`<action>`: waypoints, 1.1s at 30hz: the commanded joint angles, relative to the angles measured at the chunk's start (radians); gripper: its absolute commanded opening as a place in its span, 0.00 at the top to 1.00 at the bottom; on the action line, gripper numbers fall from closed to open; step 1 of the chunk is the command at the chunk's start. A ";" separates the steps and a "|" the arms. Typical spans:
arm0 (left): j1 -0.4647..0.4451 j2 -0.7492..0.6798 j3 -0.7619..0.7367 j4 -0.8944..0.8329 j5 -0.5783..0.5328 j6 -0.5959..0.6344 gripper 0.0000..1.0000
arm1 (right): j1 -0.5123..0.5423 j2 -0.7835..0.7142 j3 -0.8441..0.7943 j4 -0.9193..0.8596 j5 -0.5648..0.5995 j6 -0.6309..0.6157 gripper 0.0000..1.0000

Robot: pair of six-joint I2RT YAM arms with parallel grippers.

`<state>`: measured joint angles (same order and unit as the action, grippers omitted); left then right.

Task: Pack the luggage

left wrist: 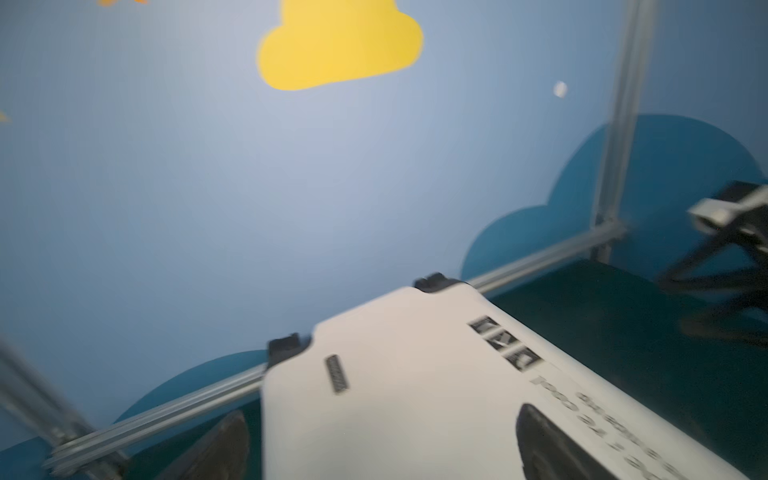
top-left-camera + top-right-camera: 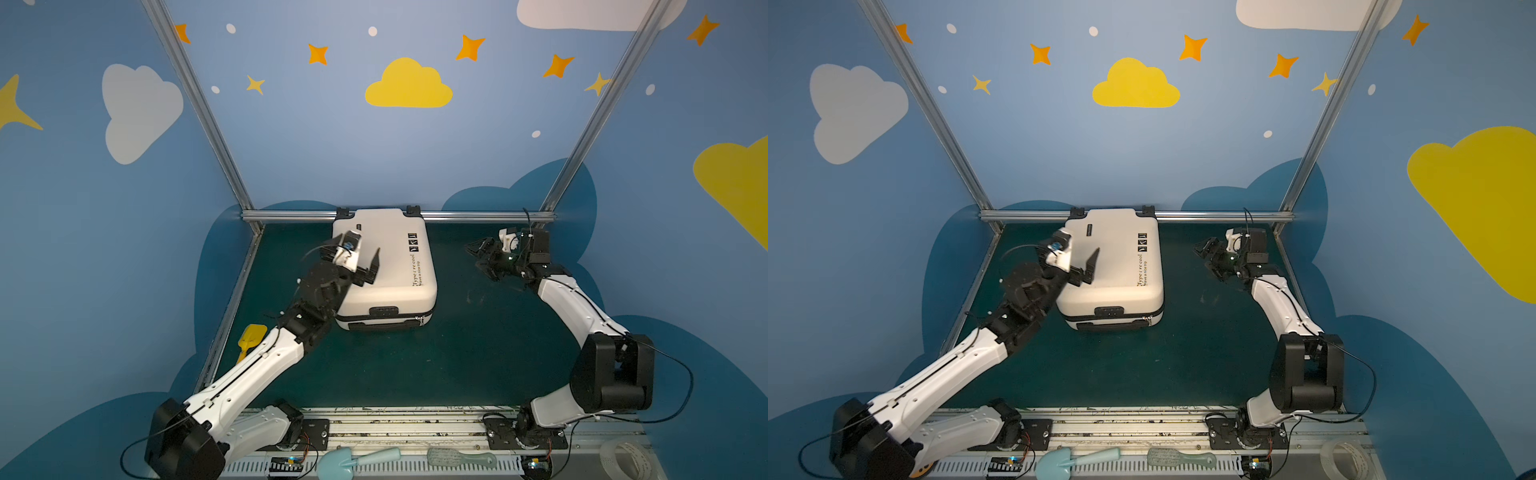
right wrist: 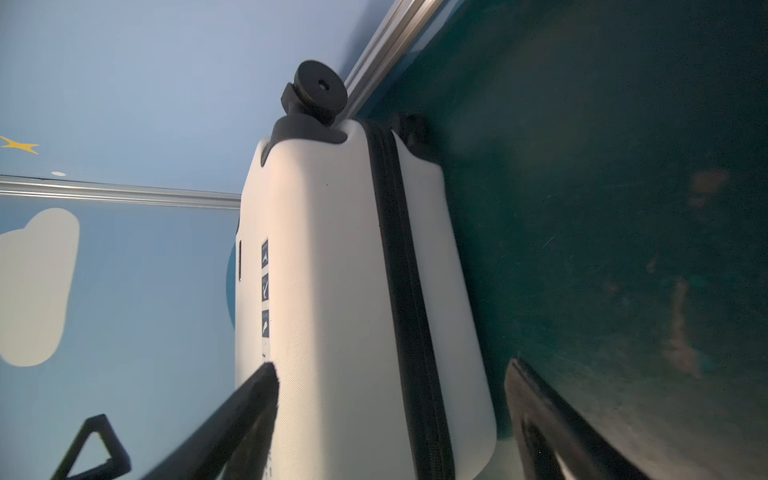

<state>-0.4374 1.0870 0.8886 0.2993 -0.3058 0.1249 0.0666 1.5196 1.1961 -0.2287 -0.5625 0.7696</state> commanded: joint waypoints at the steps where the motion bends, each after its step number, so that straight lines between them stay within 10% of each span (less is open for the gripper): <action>1: 0.186 -0.018 0.018 -0.086 0.086 -0.140 0.00 | -0.013 -0.023 0.065 -0.137 0.125 -0.118 0.14; 10: 0.545 0.024 -0.098 -0.052 0.194 -0.277 0.00 | -0.019 -0.034 -0.006 -0.083 0.554 -0.233 0.13; 22: 0.563 0.060 -0.342 0.060 0.247 -0.241 0.00 | -0.007 -0.048 -0.206 0.026 0.820 -0.478 0.13; 33: 0.500 0.189 -0.534 0.311 0.242 -0.155 0.00 | 0.050 -0.031 -0.485 0.400 0.833 -0.649 0.13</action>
<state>0.0719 1.2667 0.3450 0.4957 -0.0830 -0.0753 0.0967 1.4826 0.7601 -0.0029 0.2493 0.2081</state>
